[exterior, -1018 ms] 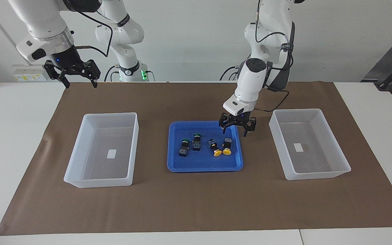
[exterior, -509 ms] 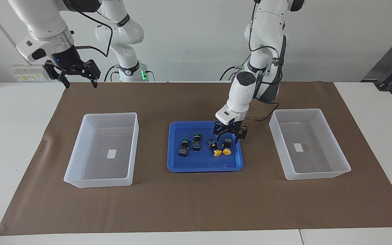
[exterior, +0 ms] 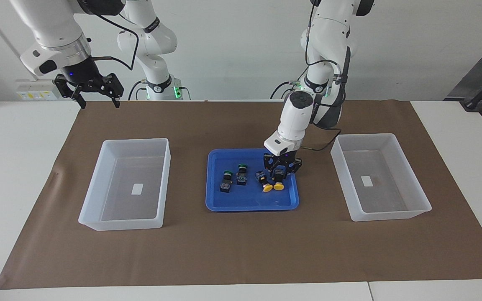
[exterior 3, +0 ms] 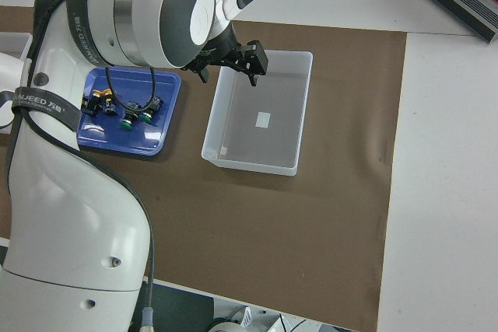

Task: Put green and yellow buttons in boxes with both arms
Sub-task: 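Grasp a yellow-capped button in the tray with the left gripper, then carry the yellow button to the bin while the right gripper reaches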

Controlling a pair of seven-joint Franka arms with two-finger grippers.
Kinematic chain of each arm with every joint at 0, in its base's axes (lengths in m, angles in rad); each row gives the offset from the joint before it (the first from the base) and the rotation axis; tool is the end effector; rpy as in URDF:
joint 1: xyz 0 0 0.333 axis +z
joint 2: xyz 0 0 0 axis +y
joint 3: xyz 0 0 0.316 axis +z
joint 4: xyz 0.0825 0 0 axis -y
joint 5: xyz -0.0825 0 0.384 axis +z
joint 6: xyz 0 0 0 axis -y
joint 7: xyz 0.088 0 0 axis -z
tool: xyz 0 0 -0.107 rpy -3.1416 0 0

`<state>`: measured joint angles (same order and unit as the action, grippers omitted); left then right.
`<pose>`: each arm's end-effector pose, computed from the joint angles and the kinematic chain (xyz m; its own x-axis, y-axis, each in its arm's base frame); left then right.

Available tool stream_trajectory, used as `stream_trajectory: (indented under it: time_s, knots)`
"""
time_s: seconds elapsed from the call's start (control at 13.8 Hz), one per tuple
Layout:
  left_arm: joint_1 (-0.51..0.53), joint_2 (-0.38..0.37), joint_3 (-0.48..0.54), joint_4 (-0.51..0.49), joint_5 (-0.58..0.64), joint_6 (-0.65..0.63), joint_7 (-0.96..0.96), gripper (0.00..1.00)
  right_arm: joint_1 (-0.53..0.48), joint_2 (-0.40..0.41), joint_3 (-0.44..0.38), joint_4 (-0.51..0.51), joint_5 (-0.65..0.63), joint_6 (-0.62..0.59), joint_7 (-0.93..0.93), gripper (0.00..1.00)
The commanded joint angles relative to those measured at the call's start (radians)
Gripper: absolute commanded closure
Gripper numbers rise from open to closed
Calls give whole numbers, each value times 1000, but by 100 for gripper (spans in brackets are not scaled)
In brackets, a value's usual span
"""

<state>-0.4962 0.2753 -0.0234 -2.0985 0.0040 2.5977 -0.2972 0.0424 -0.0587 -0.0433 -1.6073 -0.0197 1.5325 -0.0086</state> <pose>0.5218 -0.2981 0.3110 0.9546 -0.2100 0.2113 -0.2287 -0.9711 0.0685 0.5322 -0.0034 0.6359 0.9998 0.0071 -0.0163 0.0073 -0.9998 0.0170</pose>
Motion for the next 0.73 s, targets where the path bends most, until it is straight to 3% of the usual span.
stream_trajectory:
  time_s: [0.0, 0.36, 0.65]
  knots:
    - [-7, -51, 14, -3, 11, -55, -11, 100, -6, -29, 8, -31, -2, 2, 12, 0]
    - [106, -194, 22, 17, 11, -169, 9, 100, 42, -15, 8, -6, 0, 32, 30, 0]
    - [252, -199, 22, 101, 13, -243, 134, 100, 158, 54, 13, -26, 33, 171, 244, 0]
